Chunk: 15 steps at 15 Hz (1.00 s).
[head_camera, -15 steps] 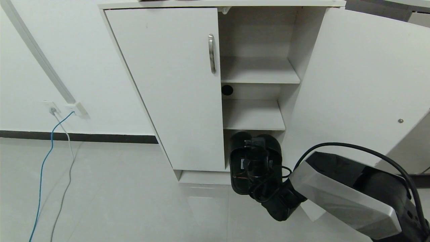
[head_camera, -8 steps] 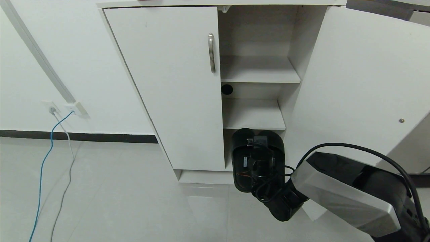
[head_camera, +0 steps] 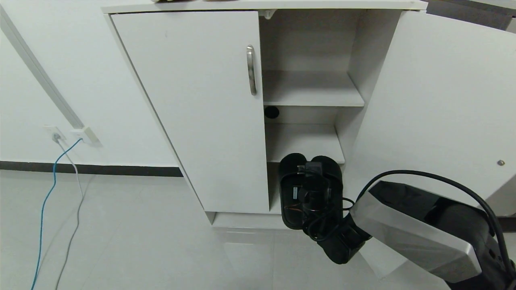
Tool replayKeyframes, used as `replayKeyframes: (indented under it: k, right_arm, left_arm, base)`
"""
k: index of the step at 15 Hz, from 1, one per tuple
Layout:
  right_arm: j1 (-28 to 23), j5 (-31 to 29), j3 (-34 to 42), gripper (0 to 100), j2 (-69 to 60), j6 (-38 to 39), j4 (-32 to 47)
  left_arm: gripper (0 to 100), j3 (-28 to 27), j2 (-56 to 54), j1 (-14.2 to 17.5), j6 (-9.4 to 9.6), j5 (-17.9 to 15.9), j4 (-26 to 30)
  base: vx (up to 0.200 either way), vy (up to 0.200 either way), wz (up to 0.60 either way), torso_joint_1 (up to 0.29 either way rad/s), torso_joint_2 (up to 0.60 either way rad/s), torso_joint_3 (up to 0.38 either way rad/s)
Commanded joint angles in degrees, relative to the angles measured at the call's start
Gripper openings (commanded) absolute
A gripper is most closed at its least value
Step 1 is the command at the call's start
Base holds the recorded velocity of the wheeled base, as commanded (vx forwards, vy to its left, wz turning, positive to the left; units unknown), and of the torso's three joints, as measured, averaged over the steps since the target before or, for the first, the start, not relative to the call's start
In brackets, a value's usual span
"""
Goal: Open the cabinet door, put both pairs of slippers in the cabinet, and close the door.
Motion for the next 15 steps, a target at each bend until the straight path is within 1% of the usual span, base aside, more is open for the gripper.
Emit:
replayKeyframes:
  k: [1,4,11,14,15]
  right_arm:
    - [0.03,0.00,0.11,0,-0.34,-0.01,-0.07]
    - [0.03,0.00,0.63,0,-0.34,-0.10,-1.21]
    - [-0.59,0.53,0.54,0,0.02,-0.27,-0.86]
    - [-1.73,2.29,-2.27,0,0.10,-0.18,3.27]
    - [-2.52,2.37,-4.99,0,0.89,-0.01,5.38]
  left_arm:
    - [0,0.02,0.09,0.04,0.02,0.01,-0.01]
    - [0,0.02,0.09,0.04,-0.07,0.01,-0.01]
    - [0,0.02,0.09,0.04,-0.07,0.10,-0.01]
    - [0,-0.07,0.09,0.04,-0.07,0.10,-0.01]
    - [0,0.02,0.09,-0.05,0.02,0.10,-0.01]
  base:
    - [0.200,0.000,0.00,-0.012,0.01,0.002]
    - [0.200,0.000,0.00,-0.001,0.00,-0.002]
    - [0.000,0.000,0.00,0.000,0.00,0.000]
    - [0.000,0.000,0.00,0.000,0.00,0.000]
    - [0.000,0.000,0.00,0.000,0.00,0.000]
